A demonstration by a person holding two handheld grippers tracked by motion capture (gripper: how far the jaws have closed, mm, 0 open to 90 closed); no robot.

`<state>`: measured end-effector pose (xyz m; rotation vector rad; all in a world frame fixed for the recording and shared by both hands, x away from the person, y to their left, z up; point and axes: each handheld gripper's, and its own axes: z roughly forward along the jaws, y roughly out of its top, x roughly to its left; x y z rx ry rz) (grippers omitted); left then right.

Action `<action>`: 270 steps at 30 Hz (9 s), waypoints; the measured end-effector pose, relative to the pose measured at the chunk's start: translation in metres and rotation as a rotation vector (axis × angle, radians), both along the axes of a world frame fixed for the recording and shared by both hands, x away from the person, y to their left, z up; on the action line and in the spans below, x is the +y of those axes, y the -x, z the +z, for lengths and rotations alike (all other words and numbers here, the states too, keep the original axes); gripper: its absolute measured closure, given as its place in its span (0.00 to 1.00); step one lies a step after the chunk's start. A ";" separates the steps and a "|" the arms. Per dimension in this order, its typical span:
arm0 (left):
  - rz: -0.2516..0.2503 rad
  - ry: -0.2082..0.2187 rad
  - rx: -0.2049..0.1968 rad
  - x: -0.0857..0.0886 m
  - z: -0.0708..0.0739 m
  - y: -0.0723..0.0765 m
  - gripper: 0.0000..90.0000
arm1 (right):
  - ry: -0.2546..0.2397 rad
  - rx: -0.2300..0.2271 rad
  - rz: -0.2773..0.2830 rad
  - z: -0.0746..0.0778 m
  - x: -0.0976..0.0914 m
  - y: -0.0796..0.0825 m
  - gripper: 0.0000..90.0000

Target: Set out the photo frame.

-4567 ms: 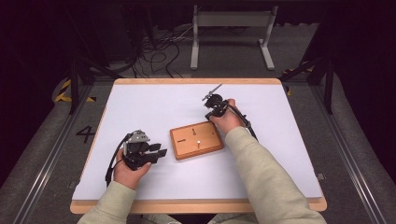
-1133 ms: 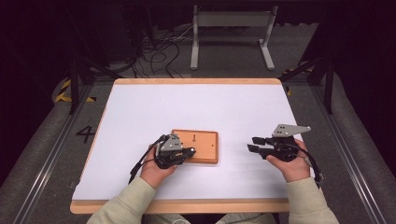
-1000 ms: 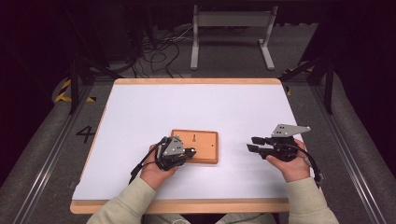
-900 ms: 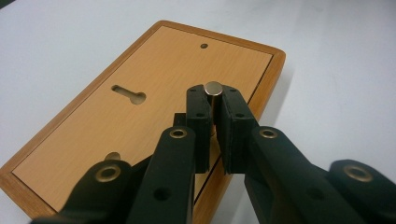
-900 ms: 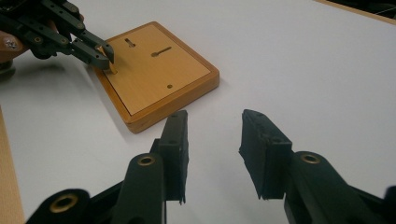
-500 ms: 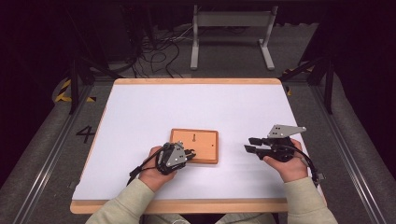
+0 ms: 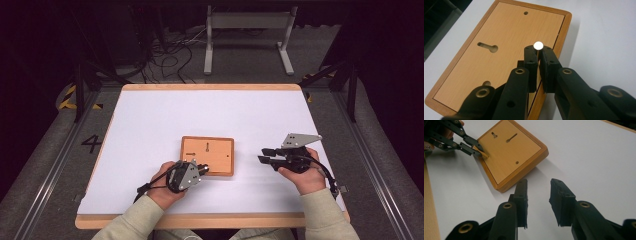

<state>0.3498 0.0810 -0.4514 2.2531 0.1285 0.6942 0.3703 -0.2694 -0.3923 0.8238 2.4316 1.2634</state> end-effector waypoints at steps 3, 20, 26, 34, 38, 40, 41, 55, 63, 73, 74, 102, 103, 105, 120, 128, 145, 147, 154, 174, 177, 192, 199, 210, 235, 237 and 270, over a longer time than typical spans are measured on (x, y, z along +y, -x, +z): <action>0.003 -0.015 -0.029 -0.001 -0.001 0.005 0.94 | 0.003 -0.001 0.017 0.001 0.005 0.000 0.77; 0.026 -0.056 -0.113 -0.004 -0.005 0.018 0.94 | 0.046 0.158 0.029 0.007 0.058 -0.039 0.37; 0.028 -0.052 -0.117 -0.004 -0.006 0.019 0.94 | 0.070 0.217 0.029 -0.001 0.079 -0.060 0.28; 0.026 -0.046 -0.116 -0.004 -0.006 0.019 0.94 | 0.080 0.276 0.035 -0.017 0.097 -0.077 0.23; 0.029 -0.046 -0.115 -0.004 -0.006 0.019 0.94 | 0.055 0.329 0.059 -0.027 0.103 -0.084 0.22; 0.027 -0.044 -0.114 -0.004 -0.006 0.018 0.94 | 0.049 0.349 0.063 -0.031 0.106 -0.087 0.22; 0.026 -0.042 -0.111 -0.004 -0.006 0.018 0.94 | 0.046 0.361 0.069 -0.033 0.107 -0.088 0.23; 0.026 0.016 0.017 0.006 0.001 0.014 0.92 | 0.016 0.388 0.144 -0.033 0.111 -0.088 0.36; 0.055 0.163 0.142 0.037 0.014 0.013 0.81 | 0.058 0.321 0.156 -0.027 0.112 -0.077 0.38; 0.128 0.289 0.223 0.077 0.021 0.011 0.80 | 0.124 0.222 0.182 -0.014 0.113 -0.059 0.45; 0.135 0.292 0.229 0.079 0.021 0.011 0.80 | 0.131 0.209 0.186 -0.012 0.113 -0.056 0.46; 0.290 0.392 0.333 0.118 0.012 -0.010 0.70 | 0.287 0.006 0.314 0.011 0.116 0.015 0.68; 0.296 0.394 0.339 0.119 0.012 -0.010 0.69 | 0.285 0.006 0.319 0.011 0.116 0.017 0.68; 0.313 0.396 0.343 0.119 0.012 -0.011 0.68 | 0.277 0.010 0.328 0.010 0.115 0.022 0.67; 0.370 0.430 0.375 0.125 0.011 -0.020 0.57 | 0.260 0.021 0.279 0.001 0.106 0.035 0.48; 0.399 0.462 0.418 0.132 0.010 -0.027 0.52 | 0.237 0.049 0.206 -0.004 0.083 0.037 0.50; 0.412 0.467 0.431 0.134 0.010 -0.027 0.51 | 0.223 0.138 0.253 -0.026 0.080 0.034 0.90; 0.411 0.464 0.427 0.133 0.009 -0.028 0.51 | 0.228 0.146 0.248 -0.028 0.080 0.033 0.95; 0.402 0.458 0.426 0.131 0.009 -0.027 0.51 | 0.235 0.187 0.264 -0.037 0.083 0.032 1.00; 0.407 0.450 0.419 0.132 0.007 -0.027 0.50 | 0.148 0.195 0.191 -0.048 0.086 0.018 1.00; 0.412 0.453 0.424 0.133 0.007 -0.025 0.50 | 0.145 0.191 0.172 -0.047 0.086 0.012 1.00; 0.414 0.458 0.432 0.138 0.006 -0.022 0.51 | 0.122 0.186 0.089 -0.047 0.100 -0.030 1.00; 0.403 0.452 0.444 0.139 0.006 -0.020 0.57 | 0.118 0.190 0.074 -0.048 0.110 -0.047 1.00; 0.273 0.375 0.531 0.123 0.003 -0.018 0.84 | 0.126 0.148 0.039 -0.044 0.105 -0.046 1.00; 0.024 0.192 0.642 0.068 -0.002 -0.009 1.00 | 0.055 0.087 -0.021 -0.019 0.060 -0.013 0.99; 0.003 0.192 0.640 0.063 -0.002 -0.008 1.00 | 0.053 0.086 -0.020 -0.017 0.059 -0.012 0.99; -0.042 0.210 0.669 0.062 0.002 -0.001 0.78 | 0.081 0.199 0.025 0.046 0.139 0.009 0.23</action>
